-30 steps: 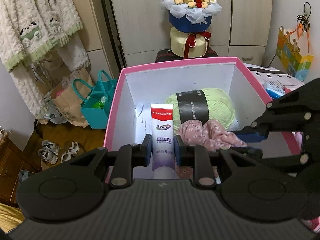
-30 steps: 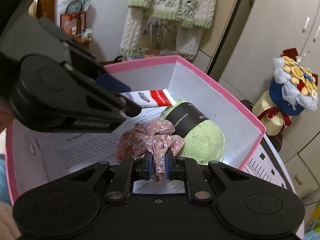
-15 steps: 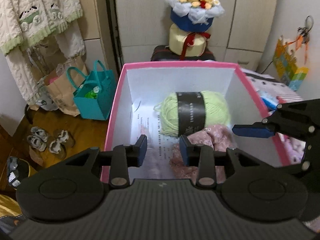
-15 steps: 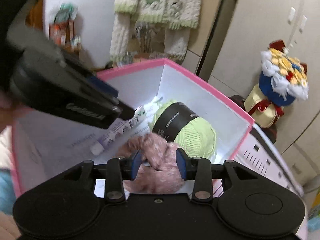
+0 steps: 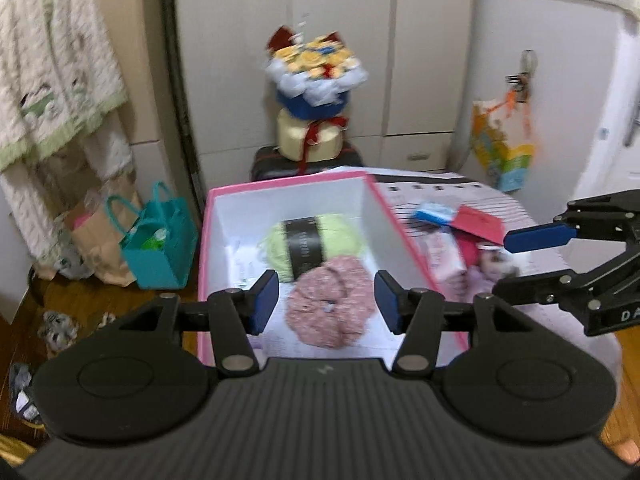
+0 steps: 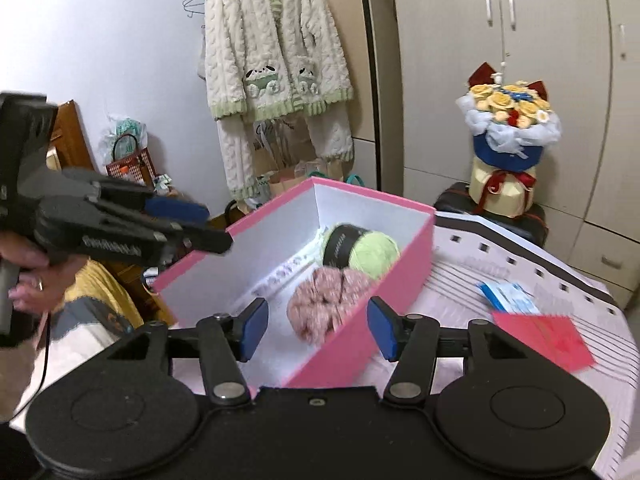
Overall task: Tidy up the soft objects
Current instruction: 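Open both grippers to drop the toothpaste and scrunchie in the box, then move the left tool down onto the purple plush toy and close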
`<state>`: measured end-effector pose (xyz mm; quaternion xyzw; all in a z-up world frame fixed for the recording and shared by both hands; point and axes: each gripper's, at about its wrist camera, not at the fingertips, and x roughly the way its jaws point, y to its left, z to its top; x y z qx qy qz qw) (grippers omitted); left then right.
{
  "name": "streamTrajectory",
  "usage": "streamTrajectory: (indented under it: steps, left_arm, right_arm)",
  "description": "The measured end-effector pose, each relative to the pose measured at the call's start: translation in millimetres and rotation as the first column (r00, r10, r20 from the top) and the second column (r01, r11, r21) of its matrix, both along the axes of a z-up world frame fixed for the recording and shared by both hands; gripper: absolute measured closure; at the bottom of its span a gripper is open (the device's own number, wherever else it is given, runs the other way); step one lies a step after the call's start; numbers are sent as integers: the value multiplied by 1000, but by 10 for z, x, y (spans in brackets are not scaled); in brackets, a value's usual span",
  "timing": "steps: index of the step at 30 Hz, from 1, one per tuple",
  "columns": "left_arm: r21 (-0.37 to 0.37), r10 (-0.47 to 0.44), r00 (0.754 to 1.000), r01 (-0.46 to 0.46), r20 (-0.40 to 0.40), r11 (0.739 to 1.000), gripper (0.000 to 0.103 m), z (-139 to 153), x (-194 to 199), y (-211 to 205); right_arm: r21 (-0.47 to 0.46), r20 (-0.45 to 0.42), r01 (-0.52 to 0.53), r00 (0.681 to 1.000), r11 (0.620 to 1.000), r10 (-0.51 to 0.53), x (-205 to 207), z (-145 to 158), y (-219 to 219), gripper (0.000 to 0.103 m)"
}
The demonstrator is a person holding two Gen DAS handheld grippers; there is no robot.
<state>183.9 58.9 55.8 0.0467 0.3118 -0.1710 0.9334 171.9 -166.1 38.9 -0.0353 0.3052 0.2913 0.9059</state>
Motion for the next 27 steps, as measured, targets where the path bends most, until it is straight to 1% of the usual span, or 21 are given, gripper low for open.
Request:
streamTrajectory:
  steps: [5,8,11,14,17,20,25,27]
  left_arm:
    - [-30,-104,995,105,6,994,48,172,-317,-189]
    - [-20,-159,987,159,24,987,46,226,-475,-379]
    - [-37,-235,972,236,15,971,45,238,-537,-579]
    - [-52,-291,957,290,-6,956,45,202,-522,-830]
    - [-38,-343,939,342,-34,939,45,78,-490,-1155]
    - [-31,-364,928,362,-76,932,45,-105,-412,-1432]
    - [-15,-332,934,333,-132,943,47,-445,-199,-1773]
    - [-28,-320,932,320,-171,947,47,-561,-93,-1860]
  right_arm:
    - [10,17,36,999,999,-37,-411,54,-314,39]
    - [-6,35,50,998,999,-50,-630,43,-475,39]
    - [-25,61,65,996,998,-63,-828,-28,-628,36]
    - [-33,74,103,992,994,-101,-932,-157,-769,35]
    - [-3,55,130,990,992,-130,-971,-309,-929,35]
    - [12,40,149,988,989,-150,-968,-452,-1013,35]
    - [-15,48,147,988,989,-147,-925,-690,-998,34]
    - [-29,54,150,987,988,-148,-854,-793,-984,33]
